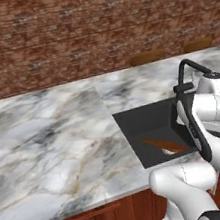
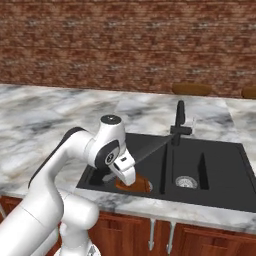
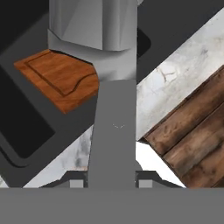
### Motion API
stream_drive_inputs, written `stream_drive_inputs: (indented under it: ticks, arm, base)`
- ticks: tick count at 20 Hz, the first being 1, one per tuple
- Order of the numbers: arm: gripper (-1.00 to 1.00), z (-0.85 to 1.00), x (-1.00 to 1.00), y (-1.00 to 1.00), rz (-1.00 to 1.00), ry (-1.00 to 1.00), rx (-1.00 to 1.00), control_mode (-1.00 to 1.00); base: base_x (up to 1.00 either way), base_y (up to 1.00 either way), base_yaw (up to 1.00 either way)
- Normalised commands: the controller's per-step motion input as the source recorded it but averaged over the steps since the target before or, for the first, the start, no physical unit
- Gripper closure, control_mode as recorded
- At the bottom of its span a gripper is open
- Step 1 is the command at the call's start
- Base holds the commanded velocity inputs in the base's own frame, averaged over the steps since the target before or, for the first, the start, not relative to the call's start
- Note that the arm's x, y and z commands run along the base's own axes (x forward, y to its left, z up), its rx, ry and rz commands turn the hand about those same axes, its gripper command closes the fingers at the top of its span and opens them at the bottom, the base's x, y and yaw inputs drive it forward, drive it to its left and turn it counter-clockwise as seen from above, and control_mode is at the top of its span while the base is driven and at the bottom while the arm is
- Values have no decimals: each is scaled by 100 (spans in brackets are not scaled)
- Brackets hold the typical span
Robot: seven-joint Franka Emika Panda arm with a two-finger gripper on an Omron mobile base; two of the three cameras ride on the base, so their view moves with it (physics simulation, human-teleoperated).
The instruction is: Move the cutting board and knife to the sink. Then move spray from the cabinet to the counter.
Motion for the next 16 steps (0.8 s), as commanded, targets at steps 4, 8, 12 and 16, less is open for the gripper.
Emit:
stream_drive_inputs:
  ticks: [4, 8, 12, 16]
  arm:
    - [100, 0, 0, 0, 0, 0, 0, 100]
    - [100, 0, 0, 0, 0, 0, 0, 100]
    - [100, 0, 35, 0, 38, 0, 0, -100]
    - [100, 0, 51, 0, 31, -3, 0, -100]
  base:
    - [68, 0, 25]
    - [35, 5, 31]
    - [0, 0, 0]
    - [0, 0, 0]
